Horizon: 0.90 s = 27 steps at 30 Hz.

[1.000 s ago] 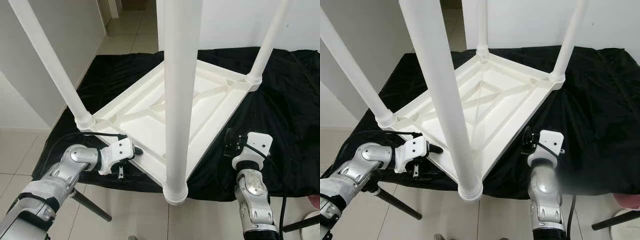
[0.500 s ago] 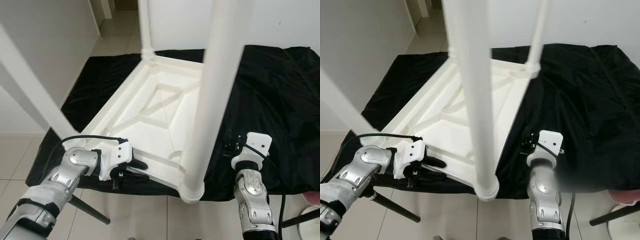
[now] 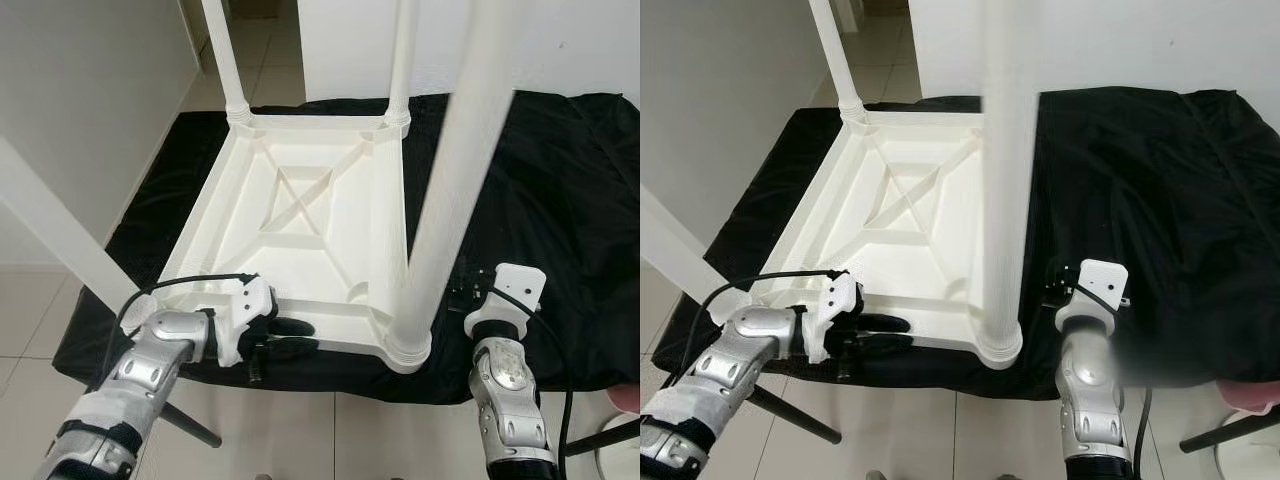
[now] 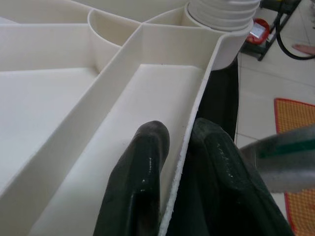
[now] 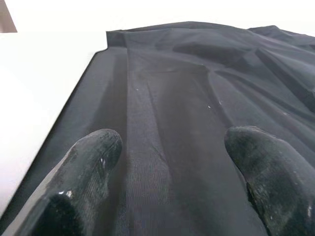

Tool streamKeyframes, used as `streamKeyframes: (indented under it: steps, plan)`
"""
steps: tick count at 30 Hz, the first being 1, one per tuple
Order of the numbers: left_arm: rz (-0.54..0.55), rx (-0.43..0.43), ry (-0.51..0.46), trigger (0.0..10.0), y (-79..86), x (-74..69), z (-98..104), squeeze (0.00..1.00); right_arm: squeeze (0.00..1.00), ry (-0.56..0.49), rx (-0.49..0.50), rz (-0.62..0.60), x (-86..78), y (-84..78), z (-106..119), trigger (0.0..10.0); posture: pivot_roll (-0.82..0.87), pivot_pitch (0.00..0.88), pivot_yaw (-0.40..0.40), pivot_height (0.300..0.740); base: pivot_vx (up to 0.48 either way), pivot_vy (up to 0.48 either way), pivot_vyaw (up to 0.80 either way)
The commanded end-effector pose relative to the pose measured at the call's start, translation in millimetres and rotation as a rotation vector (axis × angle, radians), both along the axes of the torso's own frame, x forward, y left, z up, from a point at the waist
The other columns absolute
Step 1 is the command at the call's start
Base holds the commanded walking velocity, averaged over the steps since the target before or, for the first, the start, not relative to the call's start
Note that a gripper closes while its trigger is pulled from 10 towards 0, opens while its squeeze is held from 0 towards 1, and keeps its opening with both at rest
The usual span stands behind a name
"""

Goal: Building children table

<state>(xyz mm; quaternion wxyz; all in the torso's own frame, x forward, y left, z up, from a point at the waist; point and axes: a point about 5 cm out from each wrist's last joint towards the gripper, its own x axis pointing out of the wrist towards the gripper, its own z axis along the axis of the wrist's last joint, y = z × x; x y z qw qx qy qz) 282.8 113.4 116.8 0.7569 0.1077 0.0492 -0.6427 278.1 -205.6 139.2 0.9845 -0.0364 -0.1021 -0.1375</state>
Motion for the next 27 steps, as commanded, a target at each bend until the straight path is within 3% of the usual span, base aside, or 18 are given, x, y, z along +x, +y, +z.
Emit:
streamKeyframes:
  steps: [1, 2, 4, 5, 9, 10, 14, 17, 19, 24, 25, 27]
  plan:
    - [0.185, -0.022, 0.030, 10.0, 2.2, 3.4, -10, 0.38, 0.00, 0.002, 0.002, -0.001, -0.7, -0.8, -1, 10.0, -0.06, 0.086, 0.100, 0.740, 0.000, 0.000, 0.00]
    - [0.173, -0.040, 0.037, 10.0, -1.2, 0.4, -8, 1.00, 0.00, 0.002, 0.001, -0.003, -1.7, -2.2, -2, 10.0, -0.06, 0.087, 0.100, 0.740, 0.000, 0.000, 0.00]
    - [0.193, -0.088, -0.011, 10.0, -8.6, -2.2, 2, 1.00, 0.00, 0.006, -0.004, -0.014, -5.8, -6.6, -3, 10.0, -0.06, 0.087, 0.100, 0.740, 0.000, 0.000, 0.00]
    - [0.213, -0.112, -0.026, 10.0, -10.3, -2.8, 6, 0.00, 0.00, 0.009, -0.004, -0.019, -8.3, -8.6, -4, 10.0, -0.07, 0.089, 0.099, 0.740, 0.000, 0.000, 0.00]
    - [0.276, -0.154, -0.062, 10.0, -9.0, -2.7, 14, 0.00, 0.00, 0.012, -0.004, -0.023, -14.2, -11.7, -5, 10.0, -0.07, 0.091, 0.100, 0.740, 0.000, 0.000, 0.00]
    - [0.311, -0.172, -0.074, 10.0, -7.1, -2.8, 18, 0.00, 1.00, 0.011, 0.006, -0.018, -17.5, -12.7, -6, 10.0, -0.07, 0.092, 0.095, 0.740, 0.000, 0.000, 0.00]
    - [0.453, -0.217, -0.105, 10.0, 2.8, -2.7, 27, 0.00, 1.00, -0.009, 0.002, -0.016, -27.8, -12.1, -2, 10.0, -0.07, 0.091, 0.090, 0.740, 0.000, 0.000, 0.00]
    - [0.479, -0.223, -0.100, 10.0, 4.1, -3.5, 28, 0.00, 1.00, -0.011, 0.002, -0.014, -29.3, -11.1, -1, 10.0, -0.07, 0.091, 0.090, 0.740, 0.000, 0.000, 0.00]
    - [0.606, -0.301, -0.086, 10.0, 6.3, -18.1, 34, 0.00, 1.00, -0.007, 0.004, 0.005, -44.6, -2.5, -2, 10.0, -0.07, 0.076, 0.081, 0.740, 0.000, 0.000, 0.00]
    - [0.642, -0.319, -0.077, 10.0, 6.3, -25.2, 36, 0.00, 1.00, -0.004, 0.007, 0.012, -49.8, -0.4, -2, 10.0, -0.07, 0.076, 0.081, 0.740, 0.000, 0.000, 0.00]
    - [0.688, -0.338, -0.063, 10.0, 6.2, -32.2, 35, 0.00, 0.00, -0.005, 0.005, 0.031, -57.2, 1.0, -1, 10.0, -0.06, 0.078, 0.070, 0.740, 0.000, 0.000, 0.00]
    - [0.774, -0.366, -0.034, 10.0, 7.0, -42.5, 35, 0.00, 0.00, -0.005, -0.007, 0.068, -69.2, 4.4, 2, 10.0, -0.06, 0.080, 0.070, 0.740, 0.000, 0.000, 0.00]
